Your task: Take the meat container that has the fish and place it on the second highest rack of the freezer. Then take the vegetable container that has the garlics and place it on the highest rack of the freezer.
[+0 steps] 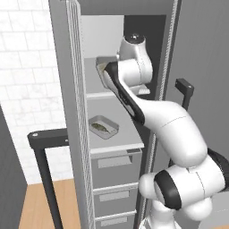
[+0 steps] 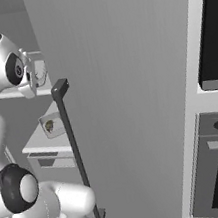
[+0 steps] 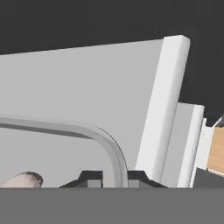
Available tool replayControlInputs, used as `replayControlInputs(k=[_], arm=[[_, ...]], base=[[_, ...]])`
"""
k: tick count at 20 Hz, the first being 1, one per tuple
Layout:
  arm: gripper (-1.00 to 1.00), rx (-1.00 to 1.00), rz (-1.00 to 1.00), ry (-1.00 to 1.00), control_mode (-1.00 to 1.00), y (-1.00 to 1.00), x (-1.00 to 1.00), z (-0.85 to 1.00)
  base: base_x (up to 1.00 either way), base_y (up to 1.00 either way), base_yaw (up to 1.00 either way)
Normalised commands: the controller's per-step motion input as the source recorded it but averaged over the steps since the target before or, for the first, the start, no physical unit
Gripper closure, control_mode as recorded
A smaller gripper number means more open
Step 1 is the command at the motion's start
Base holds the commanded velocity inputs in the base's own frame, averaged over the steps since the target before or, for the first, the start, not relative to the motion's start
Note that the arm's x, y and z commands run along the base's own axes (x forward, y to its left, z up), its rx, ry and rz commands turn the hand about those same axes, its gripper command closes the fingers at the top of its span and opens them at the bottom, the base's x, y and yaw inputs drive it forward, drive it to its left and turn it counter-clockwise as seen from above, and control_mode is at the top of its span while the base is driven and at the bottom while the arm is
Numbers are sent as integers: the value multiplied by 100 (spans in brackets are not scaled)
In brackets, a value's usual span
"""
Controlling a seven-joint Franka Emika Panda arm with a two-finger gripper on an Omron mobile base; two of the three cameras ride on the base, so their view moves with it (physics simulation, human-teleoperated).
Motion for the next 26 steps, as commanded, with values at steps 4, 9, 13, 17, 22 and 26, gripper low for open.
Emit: replayControlInputs(k=[4, 9, 13, 17, 22, 26], arm=[[100, 0, -10, 0, -100, 16, 81, -30], [100, 0, -9, 0, -100, 3, 77, -31], [-100, 0, -7, 0, -100, 5, 53, -33], [-100, 0, -2, -12, -100, 2, -8, -14], [-100, 0, 0, -35, -100, 0, -53, 13], [-100, 1, 0, -30, -100, -1, -83, 46]], base=[[0, 0, 0], [0, 0, 0], [0, 0, 0], [0, 0, 0], [0, 0, 0], [0, 0, 0]])
